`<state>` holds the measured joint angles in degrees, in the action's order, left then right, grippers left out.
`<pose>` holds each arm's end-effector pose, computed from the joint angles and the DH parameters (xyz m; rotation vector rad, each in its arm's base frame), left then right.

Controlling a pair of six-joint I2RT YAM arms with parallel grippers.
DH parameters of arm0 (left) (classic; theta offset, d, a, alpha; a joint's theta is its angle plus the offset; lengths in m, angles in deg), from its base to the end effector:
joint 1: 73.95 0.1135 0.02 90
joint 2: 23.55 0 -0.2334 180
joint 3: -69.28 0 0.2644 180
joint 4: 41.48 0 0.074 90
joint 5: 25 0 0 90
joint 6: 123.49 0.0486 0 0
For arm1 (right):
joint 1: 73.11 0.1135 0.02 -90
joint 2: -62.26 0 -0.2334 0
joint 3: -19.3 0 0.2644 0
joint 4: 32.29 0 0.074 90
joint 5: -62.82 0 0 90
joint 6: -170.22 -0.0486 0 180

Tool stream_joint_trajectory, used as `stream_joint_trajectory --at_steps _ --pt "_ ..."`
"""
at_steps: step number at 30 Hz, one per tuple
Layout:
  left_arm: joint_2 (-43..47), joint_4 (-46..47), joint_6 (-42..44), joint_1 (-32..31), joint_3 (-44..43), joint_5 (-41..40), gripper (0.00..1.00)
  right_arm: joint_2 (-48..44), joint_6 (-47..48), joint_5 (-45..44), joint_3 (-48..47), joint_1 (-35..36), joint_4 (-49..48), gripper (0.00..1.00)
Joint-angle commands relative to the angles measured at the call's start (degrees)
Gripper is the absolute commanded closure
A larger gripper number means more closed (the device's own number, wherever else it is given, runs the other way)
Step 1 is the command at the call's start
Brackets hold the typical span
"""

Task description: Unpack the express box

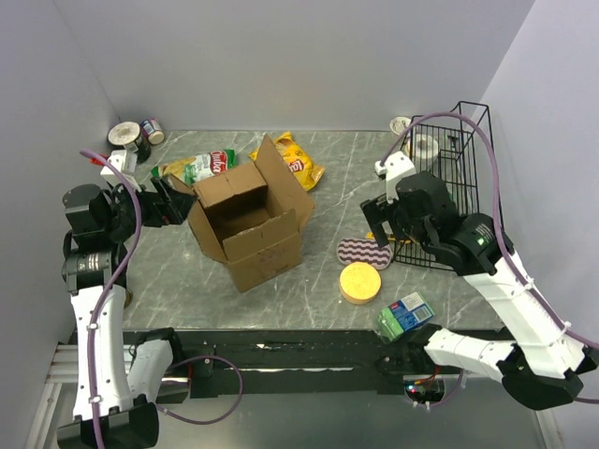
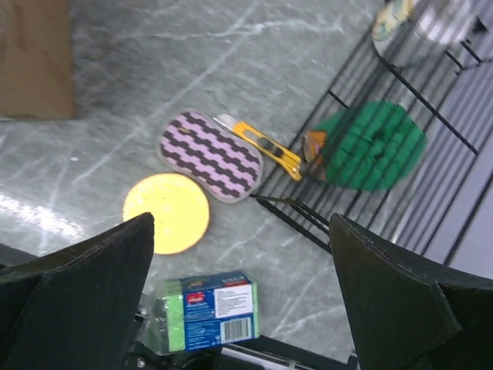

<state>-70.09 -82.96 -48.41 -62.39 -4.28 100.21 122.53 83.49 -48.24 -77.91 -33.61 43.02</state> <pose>0.2066 0.0136 0.3746 0.0182 1.8161 -0.5995 0.1725 0.1196 0.4010 -0.6125 2.1018 -0.0573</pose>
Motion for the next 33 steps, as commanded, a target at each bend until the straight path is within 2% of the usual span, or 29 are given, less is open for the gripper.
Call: stream_joint_trajectory --at_steps 1,5,9,15,18,24,28,33 --pt "1.2 3.3 -3.5 1.8 2.9 2.4 0.04 -4.4 0.6 -5.6 2.3 -1.5 -1.7 0.00" --pt "0.8 0.3 -1.8 1.8 2.8 0.8 0.04 -6.6 1.3 -4.5 6.7 -2.1 -3.7 0.00" --pt "-3.0 -3.2 1.3 1.8 -1.1 -1.6 0.04 -6.7 2.4 -5.0 5.8 -3.3 -4.4 0.00" --pt "-13.6 -3.1 0.6 1.9 -13.3 -5.6 0.04 -2.5 11.4 -14.6 -5.6 -3.5 -10.2 0.00" --pt "-19.1 -2.1 -1.8 1.9 -23.2 -5.1 0.04 -1.0 16.2 -17.2 -12.4 -3.7 -14.5 0.00" --pt "-25.2 -0.5 -2.3 1.7 -35.8 -5.5 0.04 -1.3 27.3 -24.5 -14.2 -4.4 -29.1 0.00" --pt "-26.6 0.9 -2.0 1.8 -39.8 -6.9 0.04 -1.7 34.6 -27.3 -13.4 -4.8 -35.7 0.00" --pt "-26.4 7.2 -2.7 1.9 -39.7 -6.8 0.04 -2.5 39.0 -28.4 -13.9 -4.8 -38.5 0.00"
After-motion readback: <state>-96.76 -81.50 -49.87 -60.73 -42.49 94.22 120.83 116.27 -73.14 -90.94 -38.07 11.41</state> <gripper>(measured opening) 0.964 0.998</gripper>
